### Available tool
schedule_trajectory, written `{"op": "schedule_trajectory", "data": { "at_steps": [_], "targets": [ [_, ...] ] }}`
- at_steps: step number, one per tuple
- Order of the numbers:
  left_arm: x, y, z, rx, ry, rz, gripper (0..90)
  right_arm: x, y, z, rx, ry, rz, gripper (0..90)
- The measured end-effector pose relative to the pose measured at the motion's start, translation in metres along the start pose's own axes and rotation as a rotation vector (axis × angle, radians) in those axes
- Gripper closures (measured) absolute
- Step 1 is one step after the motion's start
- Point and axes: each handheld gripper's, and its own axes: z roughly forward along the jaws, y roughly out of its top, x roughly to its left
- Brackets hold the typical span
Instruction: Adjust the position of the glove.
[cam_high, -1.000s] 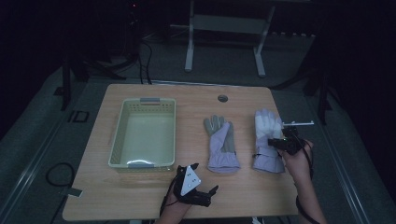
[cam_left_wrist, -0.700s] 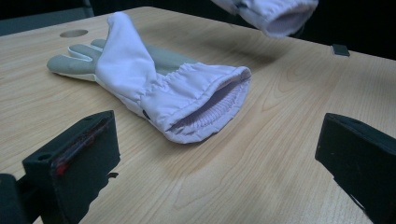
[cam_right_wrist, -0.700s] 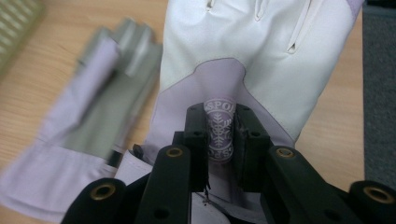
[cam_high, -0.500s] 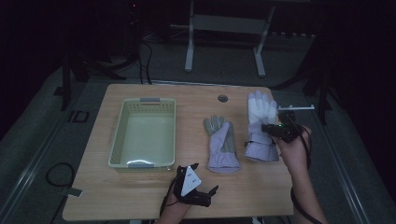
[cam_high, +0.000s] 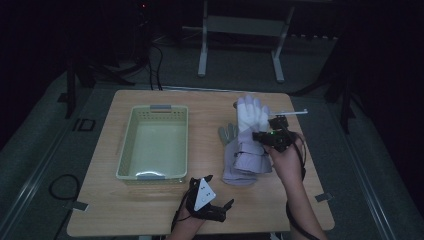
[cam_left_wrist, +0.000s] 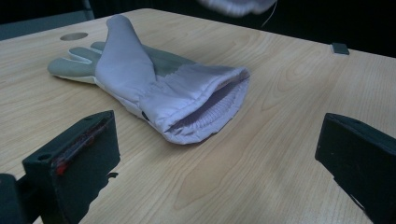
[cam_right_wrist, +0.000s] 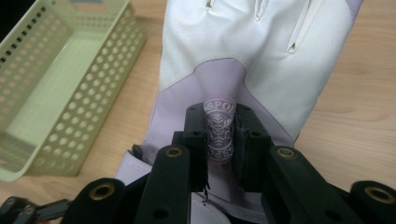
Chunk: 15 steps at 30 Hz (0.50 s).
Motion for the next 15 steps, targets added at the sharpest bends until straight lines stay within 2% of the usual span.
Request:
{"op": "schedule_trajectory", "data": {
  "at_steps": [3,6,12,15],
  "targets": [
    [0.000,0.000,0.000,-0.002,0.000,0.001,0.0,0.009,-0.005,0.014,0.029,0.002,-0.008,77.1],
    [-0.001,0.000,0.000,-0.002,-0.001,0.002,0.0,0.012,-0.010,0.028,0.064,0.002,-0.007,76.8],
    [0.000,0.000,0.000,-0.001,-0.001,0.003,0.0,0.009,-0.023,0.058,0.127,-0.012,0.011,76.0],
    [0.000,0.000,0.000,0.002,-0.003,0.004,0.0,0.004,-0.028,0.072,0.157,-0.040,0.012,75.1]
  ]
}}
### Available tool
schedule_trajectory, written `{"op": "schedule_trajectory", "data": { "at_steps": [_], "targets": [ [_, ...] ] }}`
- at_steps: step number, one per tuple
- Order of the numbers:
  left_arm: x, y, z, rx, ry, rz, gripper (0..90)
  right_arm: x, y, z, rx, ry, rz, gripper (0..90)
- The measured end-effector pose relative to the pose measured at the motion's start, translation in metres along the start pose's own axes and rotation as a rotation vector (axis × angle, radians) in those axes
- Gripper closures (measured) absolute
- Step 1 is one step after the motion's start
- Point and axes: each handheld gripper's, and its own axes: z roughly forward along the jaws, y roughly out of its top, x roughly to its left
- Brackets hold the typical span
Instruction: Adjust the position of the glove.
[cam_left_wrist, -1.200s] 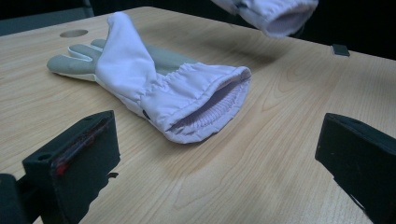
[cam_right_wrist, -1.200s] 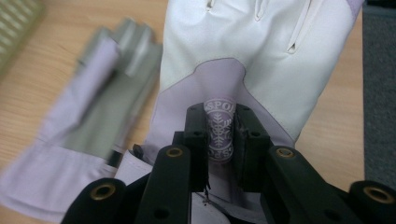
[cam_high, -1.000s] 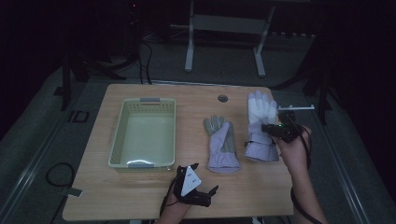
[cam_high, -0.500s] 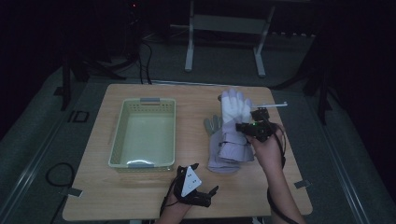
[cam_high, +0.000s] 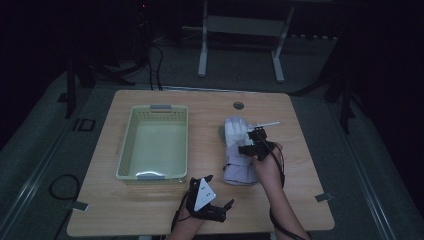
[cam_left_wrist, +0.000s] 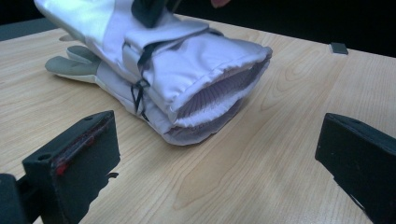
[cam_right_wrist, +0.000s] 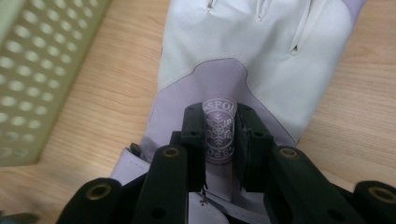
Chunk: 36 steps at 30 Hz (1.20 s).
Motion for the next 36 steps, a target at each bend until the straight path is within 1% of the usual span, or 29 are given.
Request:
{"op": "schedule_trajectory", "data": {
  "at_steps": [2,7,10,11,15,17,19,20,21,22,23,24,25,26,27,28,29,31,34,36],
  "targets": [
    [0.000,0.000,0.000,-0.001,0.000,-0.002,0.0,-0.001,0.000,0.005,0.011,-0.012,-0.007,74.8],
    [0.000,0.000,0.000,-0.001,-0.003,-0.003,0.0,-0.005,0.002,0.011,0.032,-0.010,-0.017,72.6],
    [0.001,0.000,0.000,0.000,-0.004,-0.004,0.0,-0.005,0.002,0.014,0.037,-0.008,-0.040,69.9],
    [0.001,0.000,0.000,0.000,-0.004,-0.004,0.0,-0.005,0.002,0.014,0.037,-0.008,-0.040,69.9],
    [0.001,0.000,0.000,0.000,-0.007,-0.008,0.0,-0.002,0.003,0.008,0.018,0.005,-0.091,64.4],
    [0.001,0.000,0.000,0.001,-0.009,-0.007,0.0,-0.003,0.003,0.003,0.000,0.031,-0.113,60.4],
    [0.001,0.000,0.000,0.000,-0.009,-0.006,0.0,-0.004,0.004,-0.002,-0.023,0.052,-0.117,49.9],
    [0.001,0.000,0.000,0.000,-0.009,-0.008,0.0,-0.004,0.003,-0.004,-0.045,0.076,-0.125,45.0],
    [0.001,0.000,0.000,0.000,-0.009,-0.012,0.0,-0.005,0.003,-0.006,-0.051,0.086,-0.124,40.9],
    [0.002,0.000,0.000,-0.001,-0.011,-0.015,0.0,-0.005,0.003,-0.007,-0.048,0.090,-0.138,35.4],
    [0.002,0.000,0.000,0.000,-0.011,-0.018,0.0,-0.005,0.002,-0.008,-0.054,0.112,-0.155,30.0],
    [0.002,0.000,0.000,0.000,-0.011,-0.020,0.0,-0.007,0.002,-0.009,-0.057,0.134,-0.158,27.6],
    [0.002,0.000,0.000,0.001,-0.011,-0.019,0.0,-0.008,0.001,-0.009,-0.064,0.147,-0.157,26.1],
    [0.002,0.000,0.000,0.000,-0.011,-0.017,0.0,-0.010,0.000,-0.010,-0.070,0.156,-0.168,22.9],
    [0.002,0.000,0.000,0.001,-0.011,-0.015,0.0,-0.011,-0.001,-0.011,-0.086,0.155,-0.186,19.4],
    [0.002,0.000,0.000,0.001,-0.011,-0.012,0.0,-0.010,-0.002,-0.012,-0.106,0.151,-0.218,17.2],
    [0.002,0.000,0.000,0.001,-0.011,-0.012,0.0,-0.009,-0.004,-0.012,-0.123,0.142,-0.239,14.4],
    [0.002,0.000,0.000,0.000,-0.012,-0.019,0.0,-0.008,-0.006,-0.011,-0.129,0.139,-0.279,12.1],
    [0.003,0.000,0.000,0.002,-0.014,-0.026,0.0,-0.008,-0.009,-0.009,-0.124,0.131,-0.318,10.0],
    [0.003,0.000,0.000,0.003,-0.013,-0.022,0.0,-0.010,-0.012,-0.009,-0.149,0.130,-0.330,10.1]
  ]
}}
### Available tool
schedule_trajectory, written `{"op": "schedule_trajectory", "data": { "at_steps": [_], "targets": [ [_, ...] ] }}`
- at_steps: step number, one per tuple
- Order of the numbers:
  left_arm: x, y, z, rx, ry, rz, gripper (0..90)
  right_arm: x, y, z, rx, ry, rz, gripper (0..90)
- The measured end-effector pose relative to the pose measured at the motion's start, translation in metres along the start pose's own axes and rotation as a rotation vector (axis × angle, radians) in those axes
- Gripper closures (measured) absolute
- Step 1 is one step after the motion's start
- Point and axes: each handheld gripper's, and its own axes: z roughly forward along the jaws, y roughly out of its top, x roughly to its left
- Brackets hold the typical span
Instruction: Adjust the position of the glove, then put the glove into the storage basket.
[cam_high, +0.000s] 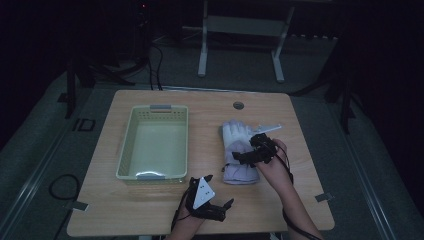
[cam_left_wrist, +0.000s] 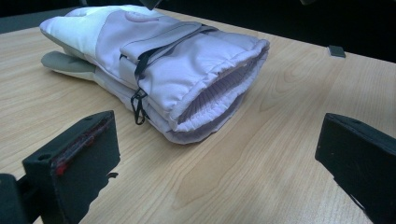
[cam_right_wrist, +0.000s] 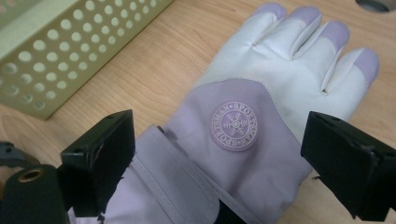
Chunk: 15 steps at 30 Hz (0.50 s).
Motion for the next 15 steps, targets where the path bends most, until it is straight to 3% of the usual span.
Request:
{"op": "schedule_trajectory", "data": {
  "at_steps": [2,5,8,10,13,15],
  "targets": [
    [0.000,0.000,0.000,0.000,0.000,0.001,0.0,-0.001,-0.003,-0.004,-0.039,-0.024,-0.003,10.0],
    [0.000,0.000,0.000,0.000,-0.001,-0.002,0.0,-0.003,-0.005,-0.008,-0.052,-0.021,-0.001,10.1],
    [0.000,0.000,0.000,-0.001,0.000,-0.003,0.0,-0.008,-0.008,-0.022,-0.118,-0.057,0.004,10.1],
    [0.000,0.000,0.000,-0.002,-0.003,0.001,0.0,-0.011,-0.009,-0.026,-0.110,-0.033,0.003,10.1],
    [0.001,0.000,0.000,-0.004,-0.023,-0.008,0.0,-0.016,-0.012,-0.030,-0.105,-0.051,-0.025,14.2],
    [0.001,0.001,0.002,0.007,-0.057,-0.017,0.0,-0.022,-0.015,-0.034,-0.148,-0.023,-0.067,15.0]
  ]
}}
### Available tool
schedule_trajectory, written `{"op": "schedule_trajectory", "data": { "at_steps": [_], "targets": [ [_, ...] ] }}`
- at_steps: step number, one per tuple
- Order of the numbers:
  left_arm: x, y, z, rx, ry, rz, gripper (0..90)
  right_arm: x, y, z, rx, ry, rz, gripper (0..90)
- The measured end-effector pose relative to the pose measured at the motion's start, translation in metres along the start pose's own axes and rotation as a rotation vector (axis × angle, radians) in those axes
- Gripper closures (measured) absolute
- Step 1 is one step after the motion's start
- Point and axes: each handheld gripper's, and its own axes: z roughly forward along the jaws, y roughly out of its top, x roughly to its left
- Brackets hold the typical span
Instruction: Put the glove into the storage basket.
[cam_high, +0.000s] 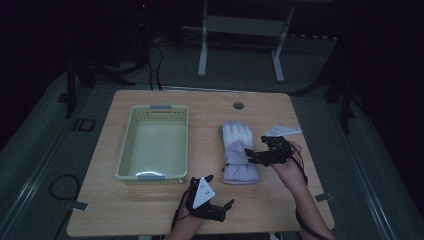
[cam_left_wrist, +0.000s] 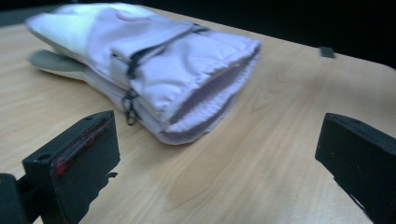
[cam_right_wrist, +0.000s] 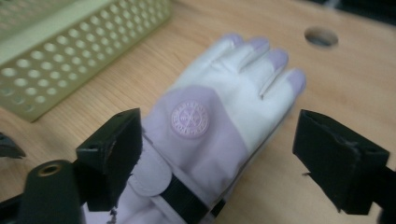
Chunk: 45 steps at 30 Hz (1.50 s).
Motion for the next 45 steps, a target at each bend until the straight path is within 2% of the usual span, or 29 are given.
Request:
{"op": "schedule_trajectory", "data": {
  "at_steps": [2,3,4,6,8,11,12,13,15,17,18,19,23,27,29,31,33,35,37,40,42,45],
  "targets": [
    [-0.001,0.004,0.000,0.011,-0.048,0.013,0.0,-0.007,-0.003,-0.003,-0.031,0.024,-0.052,13.6],
    [-0.001,0.004,0.000,0.011,-0.048,0.013,0.0,-0.007,-0.003,-0.003,-0.031,0.024,-0.052,13.6],
    [-0.004,0.010,0.000,0.026,-0.065,0.035,0.0,-0.011,-0.005,-0.004,-0.038,0.031,-0.056,13.9],
    [-0.007,0.018,-0.001,0.016,-0.090,0.064,0.0,-0.019,-0.009,-0.009,-0.034,0.021,-0.050,15.5],
    [-0.009,0.028,-0.002,-0.002,-0.091,0.089,0.0,-0.025,-0.011,-0.012,-0.018,0.049,-0.028,13.4],
    [-0.007,0.043,-0.005,0.024,-0.107,0.054,0.0,-0.032,-0.017,-0.016,-0.012,0.040,-0.034,13.5],
    [-0.005,0.049,-0.006,0.035,-0.119,0.033,0.0,-0.035,-0.018,-0.017,-0.007,0.045,-0.018,13.5],
    [-0.001,0.056,-0.006,0.042,-0.169,0.002,0.0,-0.037,-0.020,-0.018,-0.023,0.055,-0.009,13.2],
    [0.004,0.065,-0.006,0.037,-0.175,-0.018,0.0,-0.041,-0.021,-0.019,-0.030,0.076,0.017,11.4],
    [0.011,0.074,-0.004,0.046,-0.168,-0.029,0.0,-0.043,-0.021,-0.019,-0.045,0.073,0.048,11.4],
    [0.016,0.078,-0.001,0.048,-0.173,-0.042,0.0,-0.043,-0.021,-0.018,-0.050,0.094,0.045,11.4],
    [0.020,0.081,0.002,0.045,-0.166,-0.054,0.0,-0.043,-0.021,-0.017,-0.055,0.085,0.038,11.4],
    [0.033,0.095,0.014,0.070,-0.097,-0.082,0.0,-0.045,-0.019,-0.011,-0.055,0.072,0.009,13.7],
    [0.044,0.107,0.029,0.083,-0.051,-0.106,0.1,-0.050,-0.016,-0.004,-0.063,0.064,0.012,20.3],
    [0.047,0.109,0.033,0.070,-0.045,-0.116,0.1,-0.051,-0.015,-0.002,-0.061,0.055,0.015,23.9],
    [0.058,0.112,0.043,0.052,-0.040,-0.144,0.1,-0.051,-0.016,0.005,-0.061,0.068,0.025,26.9],
    [0.063,0.113,0.050,0.079,-0.010,-0.145,0.8,-0.050,-0.018,0.010,-0.059,0.075,0.021,27.9],
    [0.068,0.110,0.056,0.087,0.027,-0.133,16.6,-0.048,-0.020,0.015,-0.052,0.088,0.020,28.2],
    [0.077,0.104,0.066,0.123,0.070,-0.156,17.2,-0.047,-0.024,0.020,-0.047,0.088,0.022,29.9],
    [0.085,0.094,0.081,0.203,0.093,-0.201,17.3,-0.048,-0.031,0.026,-0.040,0.098,0.046,30.0],
    [0.087,0.087,0.090,0.270,0.122,-0.199,17.9,-0.047,-0.033,0.028,-0.040,0.108,0.061,30.9],
    [0.090,0.078,0.097,0.321,0.118,-0.232,18.2,-0.043,-0.035,0.035,-0.016,0.126,0.052,30.7]
  ]
}}
